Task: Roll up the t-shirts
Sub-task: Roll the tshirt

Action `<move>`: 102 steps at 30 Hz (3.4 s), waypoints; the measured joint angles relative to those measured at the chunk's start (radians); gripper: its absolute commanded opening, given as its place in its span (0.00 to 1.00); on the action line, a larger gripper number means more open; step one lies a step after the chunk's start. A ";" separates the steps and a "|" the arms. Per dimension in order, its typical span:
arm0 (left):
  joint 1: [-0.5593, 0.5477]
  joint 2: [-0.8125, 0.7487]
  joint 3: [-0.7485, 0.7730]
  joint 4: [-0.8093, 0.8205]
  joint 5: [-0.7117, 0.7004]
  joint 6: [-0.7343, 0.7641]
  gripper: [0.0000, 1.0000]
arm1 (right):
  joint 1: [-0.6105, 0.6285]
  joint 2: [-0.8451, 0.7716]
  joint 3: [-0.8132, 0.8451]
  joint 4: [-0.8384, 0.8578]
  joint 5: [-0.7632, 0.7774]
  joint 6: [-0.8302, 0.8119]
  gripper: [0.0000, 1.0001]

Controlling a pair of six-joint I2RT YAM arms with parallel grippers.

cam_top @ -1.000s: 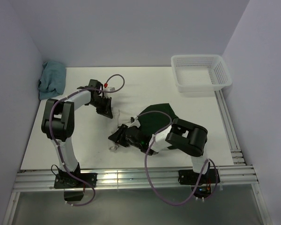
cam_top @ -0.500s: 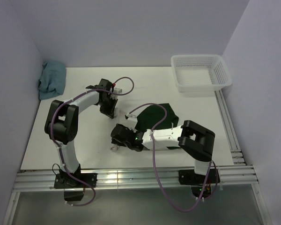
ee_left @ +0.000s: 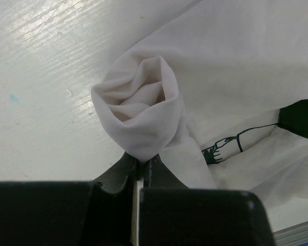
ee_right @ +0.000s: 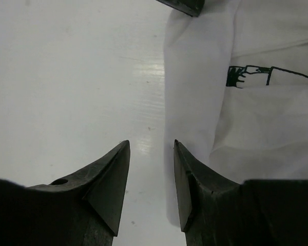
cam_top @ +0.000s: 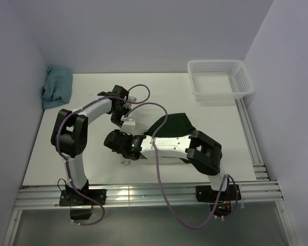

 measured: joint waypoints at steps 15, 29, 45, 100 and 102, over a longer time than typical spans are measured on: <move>-0.013 0.017 0.040 -0.040 -0.001 -0.001 0.27 | 0.017 0.108 0.028 -0.109 0.011 0.023 0.57; -0.016 0.033 0.088 -0.053 0.016 -0.004 0.59 | 0.042 0.174 0.107 -0.232 0.019 0.025 0.47; 0.164 0.023 0.258 -0.106 0.450 0.061 0.78 | -0.040 -0.123 -0.536 0.549 -0.187 0.083 0.18; 0.001 0.017 0.019 -0.014 0.024 -0.051 0.00 | 0.078 0.001 0.008 -0.217 0.160 0.096 0.57; -0.001 0.017 0.023 -0.020 0.021 -0.051 0.00 | 0.076 0.034 0.031 -0.237 0.180 0.082 0.53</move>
